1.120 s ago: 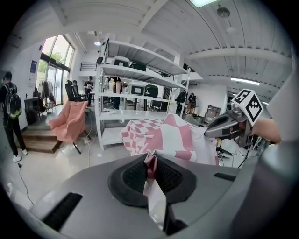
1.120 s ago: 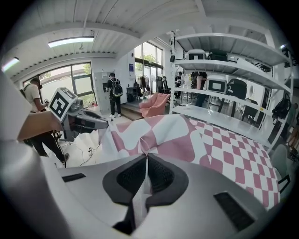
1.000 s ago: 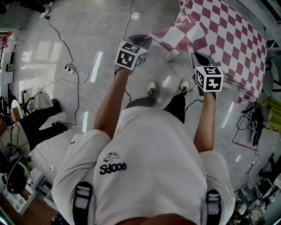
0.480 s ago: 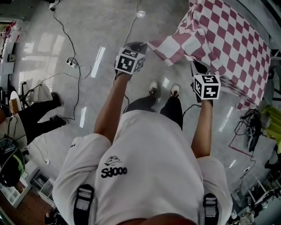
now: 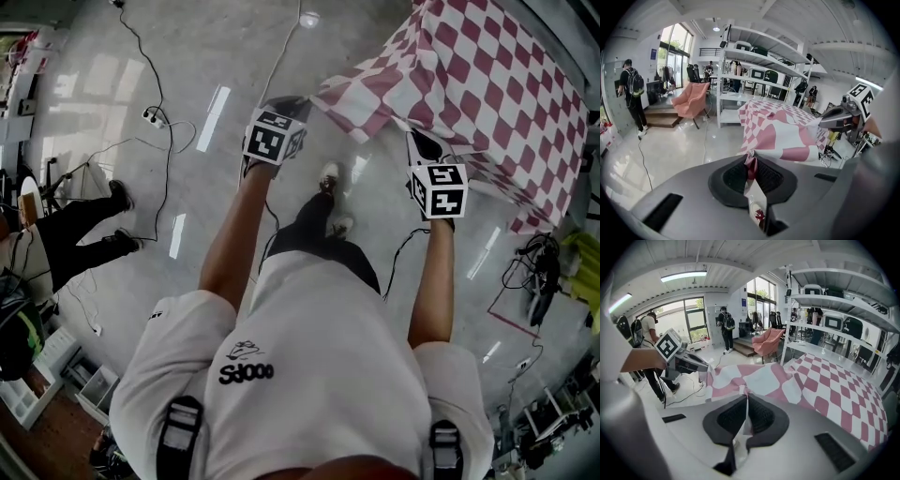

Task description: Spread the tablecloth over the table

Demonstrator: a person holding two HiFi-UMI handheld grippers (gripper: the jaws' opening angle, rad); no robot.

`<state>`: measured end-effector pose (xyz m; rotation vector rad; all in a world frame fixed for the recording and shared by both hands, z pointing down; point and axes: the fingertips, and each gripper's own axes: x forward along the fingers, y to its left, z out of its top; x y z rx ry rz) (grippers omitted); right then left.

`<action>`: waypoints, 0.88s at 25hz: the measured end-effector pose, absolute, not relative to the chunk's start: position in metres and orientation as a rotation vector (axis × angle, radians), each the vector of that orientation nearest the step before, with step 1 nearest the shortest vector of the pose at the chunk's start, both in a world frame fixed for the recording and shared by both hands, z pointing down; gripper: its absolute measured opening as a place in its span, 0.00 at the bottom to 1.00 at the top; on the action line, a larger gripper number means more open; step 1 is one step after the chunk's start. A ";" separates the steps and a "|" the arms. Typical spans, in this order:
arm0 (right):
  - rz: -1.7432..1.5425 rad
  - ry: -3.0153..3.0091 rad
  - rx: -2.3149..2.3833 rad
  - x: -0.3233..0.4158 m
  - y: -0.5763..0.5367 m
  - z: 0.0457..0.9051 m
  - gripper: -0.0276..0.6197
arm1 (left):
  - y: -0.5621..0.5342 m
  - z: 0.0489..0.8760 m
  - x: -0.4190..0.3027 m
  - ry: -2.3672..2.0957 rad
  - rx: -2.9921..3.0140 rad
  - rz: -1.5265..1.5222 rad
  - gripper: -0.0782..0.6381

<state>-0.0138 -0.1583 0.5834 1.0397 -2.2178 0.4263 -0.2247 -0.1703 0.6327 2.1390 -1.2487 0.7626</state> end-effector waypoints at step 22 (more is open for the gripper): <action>0.402 -2.234 1.048 -0.027 -0.052 0.619 0.17 | -0.041 0.702 -0.216 -1.247 2.075 0.845 0.27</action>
